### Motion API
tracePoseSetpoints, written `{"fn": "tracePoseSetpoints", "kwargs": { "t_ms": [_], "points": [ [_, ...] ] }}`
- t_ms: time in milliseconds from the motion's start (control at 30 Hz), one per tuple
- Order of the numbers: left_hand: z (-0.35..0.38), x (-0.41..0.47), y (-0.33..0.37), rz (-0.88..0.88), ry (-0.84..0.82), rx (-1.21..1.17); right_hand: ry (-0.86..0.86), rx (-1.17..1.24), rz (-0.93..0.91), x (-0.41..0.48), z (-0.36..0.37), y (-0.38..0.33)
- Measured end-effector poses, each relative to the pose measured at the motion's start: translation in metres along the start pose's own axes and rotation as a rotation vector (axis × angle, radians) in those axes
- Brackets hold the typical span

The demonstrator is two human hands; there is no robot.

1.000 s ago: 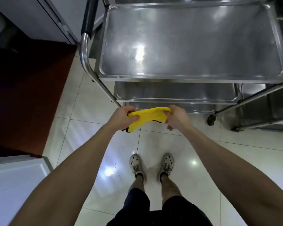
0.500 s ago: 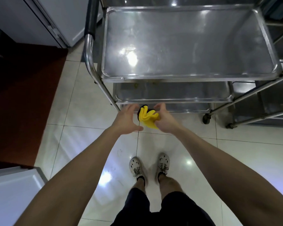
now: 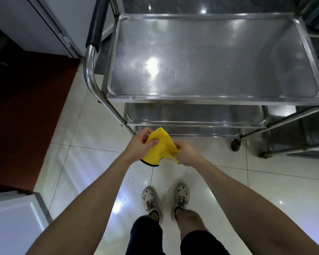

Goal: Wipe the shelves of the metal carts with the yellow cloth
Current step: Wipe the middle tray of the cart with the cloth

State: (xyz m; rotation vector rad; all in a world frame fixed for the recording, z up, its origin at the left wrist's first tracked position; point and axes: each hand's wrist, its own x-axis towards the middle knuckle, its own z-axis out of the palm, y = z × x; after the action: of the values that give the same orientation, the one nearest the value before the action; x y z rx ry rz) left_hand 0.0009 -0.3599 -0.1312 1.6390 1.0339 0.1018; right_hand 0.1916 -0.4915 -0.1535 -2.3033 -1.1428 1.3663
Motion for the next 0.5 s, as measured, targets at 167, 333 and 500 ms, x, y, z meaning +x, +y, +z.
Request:
{"fn": "tracePoseSetpoints", "kwargs": {
  "t_ms": [167,333,500],
  "points": [
    [0.001,0.046,-0.060,-0.006,0.214,0.224,0.171,0.168,0.042,0.050,0.007,0.024],
    [0.016,0.117,-0.127,0.003,0.305,0.369,0.308,0.198,-0.048,0.129,0.016,0.057],
    [0.017,0.202,-0.161,0.074,0.434,0.200,0.559,0.163,-0.192,0.208,-0.001,0.055]
  ]
}}
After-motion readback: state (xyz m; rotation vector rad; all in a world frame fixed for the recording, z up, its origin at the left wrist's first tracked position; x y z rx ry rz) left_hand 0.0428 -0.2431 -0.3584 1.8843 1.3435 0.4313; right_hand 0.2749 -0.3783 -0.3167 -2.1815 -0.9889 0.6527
